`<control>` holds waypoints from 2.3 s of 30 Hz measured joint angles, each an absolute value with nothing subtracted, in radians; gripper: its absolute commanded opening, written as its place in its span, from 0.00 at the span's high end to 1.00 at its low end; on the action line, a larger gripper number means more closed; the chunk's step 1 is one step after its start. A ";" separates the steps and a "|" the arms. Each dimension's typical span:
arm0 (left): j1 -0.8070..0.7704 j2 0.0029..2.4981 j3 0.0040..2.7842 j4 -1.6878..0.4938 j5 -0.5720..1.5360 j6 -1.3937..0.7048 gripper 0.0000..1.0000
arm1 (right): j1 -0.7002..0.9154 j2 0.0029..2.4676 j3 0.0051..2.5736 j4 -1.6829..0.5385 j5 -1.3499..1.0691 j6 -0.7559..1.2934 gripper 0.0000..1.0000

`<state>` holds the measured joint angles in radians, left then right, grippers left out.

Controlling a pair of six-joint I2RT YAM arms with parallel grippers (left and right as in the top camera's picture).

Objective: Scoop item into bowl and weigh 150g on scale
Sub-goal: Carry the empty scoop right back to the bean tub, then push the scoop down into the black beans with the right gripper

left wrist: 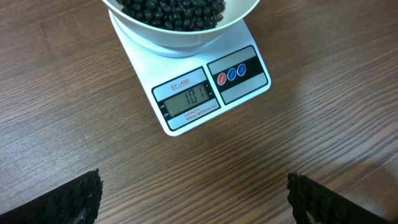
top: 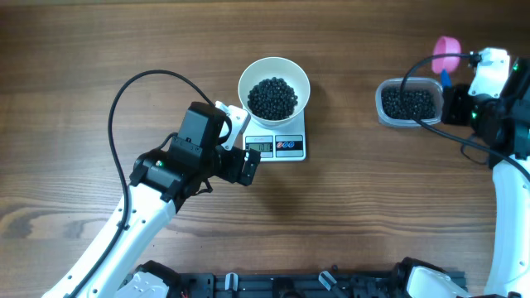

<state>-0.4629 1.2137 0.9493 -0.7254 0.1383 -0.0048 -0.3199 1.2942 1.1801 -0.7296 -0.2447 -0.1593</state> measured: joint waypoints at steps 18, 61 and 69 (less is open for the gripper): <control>-0.463 1.214 0.949 -0.725 0.138 -0.005 0.00 | -0.320 1.441 1.180 -0.824 -0.206 -0.451 0.96; -0.463 1.214 0.949 -0.725 0.138 -0.005 0.00 | -0.320 1.565 1.180 -0.830 -0.226 -0.551 0.96; -0.463 1.214 0.949 -0.725 0.138 -0.005 0.00 | -0.304 1.567 1.180 -0.801 -0.112 -0.539 0.96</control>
<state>-0.4633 1.2137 0.9493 -0.7254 0.1383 -0.0048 -0.3042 1.5665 1.1801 -0.8005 -0.1123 -0.5388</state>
